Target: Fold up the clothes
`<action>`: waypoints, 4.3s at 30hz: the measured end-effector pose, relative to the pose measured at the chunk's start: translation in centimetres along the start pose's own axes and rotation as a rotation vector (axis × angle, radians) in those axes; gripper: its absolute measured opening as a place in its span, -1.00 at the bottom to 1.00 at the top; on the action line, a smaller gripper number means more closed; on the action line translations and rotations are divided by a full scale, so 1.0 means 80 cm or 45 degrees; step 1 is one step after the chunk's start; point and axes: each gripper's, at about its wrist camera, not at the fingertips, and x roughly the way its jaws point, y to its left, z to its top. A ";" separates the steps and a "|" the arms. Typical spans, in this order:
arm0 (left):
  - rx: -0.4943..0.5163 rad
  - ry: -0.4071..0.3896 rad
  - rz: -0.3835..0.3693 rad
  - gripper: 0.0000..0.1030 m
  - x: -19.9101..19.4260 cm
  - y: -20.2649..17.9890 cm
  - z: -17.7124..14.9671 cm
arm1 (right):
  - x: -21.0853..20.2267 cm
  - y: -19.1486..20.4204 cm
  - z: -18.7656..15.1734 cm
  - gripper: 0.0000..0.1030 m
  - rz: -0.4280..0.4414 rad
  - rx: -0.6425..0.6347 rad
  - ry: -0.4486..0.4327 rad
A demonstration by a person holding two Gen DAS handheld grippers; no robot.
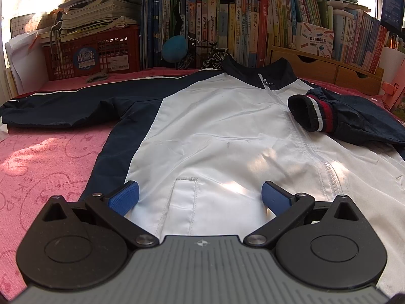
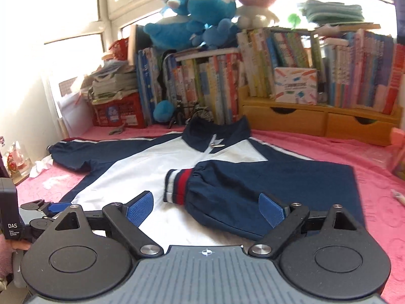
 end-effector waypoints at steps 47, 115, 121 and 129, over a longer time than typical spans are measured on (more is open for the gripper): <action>-0.079 -0.192 -0.261 -0.44 0.102 -0.094 0.188 | 0.061 0.024 -0.074 0.99 -0.291 -0.386 -0.070; 0.065 0.107 -0.008 1.00 0.210 -0.002 0.152 | 0.242 -0.064 0.010 1.00 -0.267 -0.312 0.275; 0.065 0.107 -0.009 1.00 0.210 -0.002 0.152 | 0.180 -0.149 -0.037 1.00 -0.238 0.002 0.236; 0.064 0.100 -0.045 1.00 0.201 0.009 0.158 | 0.180 -0.145 -0.039 1.00 -0.239 -0.032 0.245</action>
